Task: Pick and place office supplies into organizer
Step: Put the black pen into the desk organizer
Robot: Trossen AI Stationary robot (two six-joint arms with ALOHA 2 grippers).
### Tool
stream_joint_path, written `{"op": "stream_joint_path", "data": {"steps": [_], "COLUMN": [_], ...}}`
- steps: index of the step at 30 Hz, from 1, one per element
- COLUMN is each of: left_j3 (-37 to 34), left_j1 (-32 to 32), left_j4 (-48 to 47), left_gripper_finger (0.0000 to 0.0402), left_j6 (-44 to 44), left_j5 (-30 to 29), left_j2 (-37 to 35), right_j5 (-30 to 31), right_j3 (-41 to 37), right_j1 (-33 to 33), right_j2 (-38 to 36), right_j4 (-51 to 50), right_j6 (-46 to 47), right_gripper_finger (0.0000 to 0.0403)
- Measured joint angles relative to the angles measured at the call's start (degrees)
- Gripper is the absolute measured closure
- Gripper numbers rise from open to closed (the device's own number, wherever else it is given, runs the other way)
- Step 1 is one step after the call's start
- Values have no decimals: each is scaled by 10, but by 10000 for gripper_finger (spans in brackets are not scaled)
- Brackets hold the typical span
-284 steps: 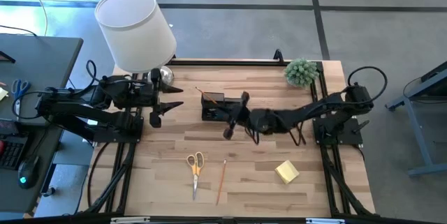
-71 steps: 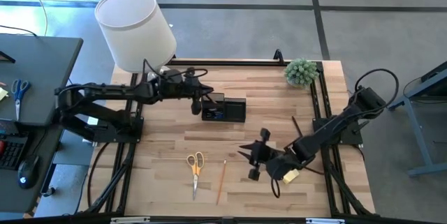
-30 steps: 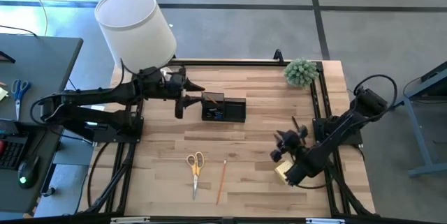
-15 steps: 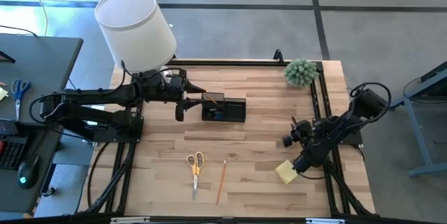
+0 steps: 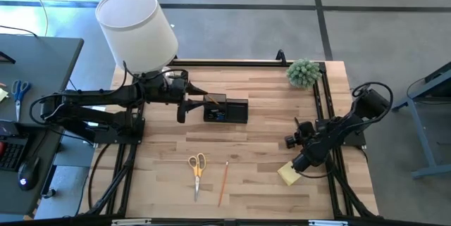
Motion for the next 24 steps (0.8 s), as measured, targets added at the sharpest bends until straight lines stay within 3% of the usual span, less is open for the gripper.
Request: {"op": "stream_joint_path", "data": {"steps": [11, 19, 24], "left_j3": [0, 0, 0], "left_j1": [0, 0, 0], "left_j4": [0, 0, 0], "left_gripper_finger": [224, 224, 224], "left_j6": [1, 1, 2], "left_j5": [0, 0, 0], "left_j2": [0, 0, 0], "right_j5": [-12, 15, -10], "right_j3": [0, 4, 49], "right_j1": [4, 7, 8], "right_j2": [0, 0, 0], "right_j4": [55, 94, -3], "right_j6": [1, -34, -22], "right_gripper_finger": [325, 325, 325]}}
